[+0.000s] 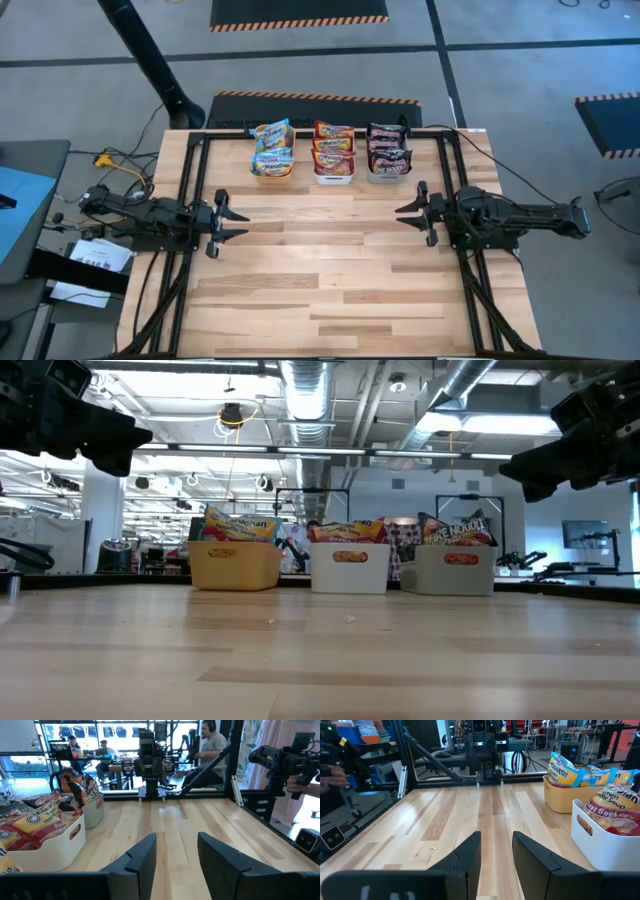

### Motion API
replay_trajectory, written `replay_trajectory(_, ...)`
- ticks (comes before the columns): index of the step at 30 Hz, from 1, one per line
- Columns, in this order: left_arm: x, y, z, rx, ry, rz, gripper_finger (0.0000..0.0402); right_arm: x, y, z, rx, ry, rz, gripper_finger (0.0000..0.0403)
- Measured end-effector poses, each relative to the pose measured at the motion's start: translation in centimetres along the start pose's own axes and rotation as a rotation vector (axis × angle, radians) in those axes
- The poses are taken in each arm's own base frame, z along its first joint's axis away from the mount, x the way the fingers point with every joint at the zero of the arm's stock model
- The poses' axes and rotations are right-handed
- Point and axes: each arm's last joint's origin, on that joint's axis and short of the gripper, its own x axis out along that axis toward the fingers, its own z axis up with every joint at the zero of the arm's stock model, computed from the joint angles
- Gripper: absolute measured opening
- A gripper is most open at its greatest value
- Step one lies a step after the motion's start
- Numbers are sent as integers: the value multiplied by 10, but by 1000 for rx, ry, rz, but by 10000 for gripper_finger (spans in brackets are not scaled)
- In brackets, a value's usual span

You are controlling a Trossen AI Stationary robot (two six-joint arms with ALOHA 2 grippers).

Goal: Sort Maruchan noodles
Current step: Return to Home Position

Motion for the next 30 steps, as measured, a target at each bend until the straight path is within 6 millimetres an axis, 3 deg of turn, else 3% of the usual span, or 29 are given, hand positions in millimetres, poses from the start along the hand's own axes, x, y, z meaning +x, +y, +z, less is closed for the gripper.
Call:
replay_trajectory(7, 0, 0, 0, -23, 1, 0, 134, 0, 0, -1, 12, 6, -6, 136)
replay_trajectory(15, 0, 0, -1, 138, 2, -1, 134, 0, -1, -1, -14, 9, -12, 136)
replay_trajectory(20, 0, 0, -1, 74, 3, 19, 134, 0, -1, -1, 48, 11, -12, 136)
replay_trajectory(30, 0, 0, 0, 52, -13, -8, 134, 0, -1, -1, -70, 12, -12, 136)
